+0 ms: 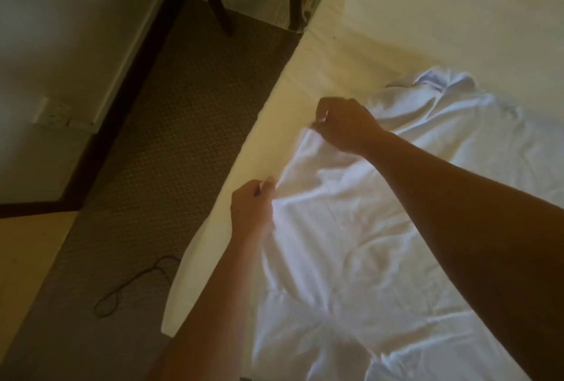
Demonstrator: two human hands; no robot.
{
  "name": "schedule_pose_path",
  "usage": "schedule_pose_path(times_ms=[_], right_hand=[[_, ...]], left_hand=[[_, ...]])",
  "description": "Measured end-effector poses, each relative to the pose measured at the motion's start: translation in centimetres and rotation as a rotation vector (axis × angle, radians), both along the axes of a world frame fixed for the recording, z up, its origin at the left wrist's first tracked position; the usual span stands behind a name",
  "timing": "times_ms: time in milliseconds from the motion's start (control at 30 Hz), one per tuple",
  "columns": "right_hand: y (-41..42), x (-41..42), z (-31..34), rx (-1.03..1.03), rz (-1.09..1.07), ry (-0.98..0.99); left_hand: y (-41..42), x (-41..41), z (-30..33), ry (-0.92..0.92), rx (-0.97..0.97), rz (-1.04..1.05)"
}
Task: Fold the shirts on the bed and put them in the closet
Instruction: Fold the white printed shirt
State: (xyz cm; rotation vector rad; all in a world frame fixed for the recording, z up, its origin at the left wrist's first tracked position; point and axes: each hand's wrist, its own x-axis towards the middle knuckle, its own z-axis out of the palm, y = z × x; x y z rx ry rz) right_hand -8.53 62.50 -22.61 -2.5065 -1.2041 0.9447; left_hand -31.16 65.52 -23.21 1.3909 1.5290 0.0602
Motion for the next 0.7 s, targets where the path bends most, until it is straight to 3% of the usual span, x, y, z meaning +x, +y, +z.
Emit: schedule_pose_path(times_ms=[33,200,300,433,533,600,700], right_hand=[[-0.1,0.4,-0.3,0.085,-0.110,0.038],[-1.9,1.1,-0.5,0.257,-0.251,0.222],[-4.3,2.6,-0.7,0.407,-0.456,0.035],[-9.2,6.6,-1.8,0.389,-0.596,-0.388],[-12.3,10.3,-2.5,0.236,-0.693,-0.366],[-13.2,12.3,-2.8,0.215,-0.695,-0.314],[-12.7,14.8,-3.1,0.230,-0.600,-0.251]], left_hand=[[0.0,-0.1,-0.1,0.007,0.037,0.016],[-0.6,1.9,-0.1,0.208,0.163,-0.075],[-0.8,5.3,-0.1,0.326,0.359,-0.237],[-0.7,12.6,-1.1,0.229,0.613,-0.545],[-0.6,19.0,-1.5,0.088,0.710,-0.728],[-0.4,22.9,-1.3,0.121,0.585,-0.845],[0.1,27.9,-1.1,0.217,0.290,-0.833]])
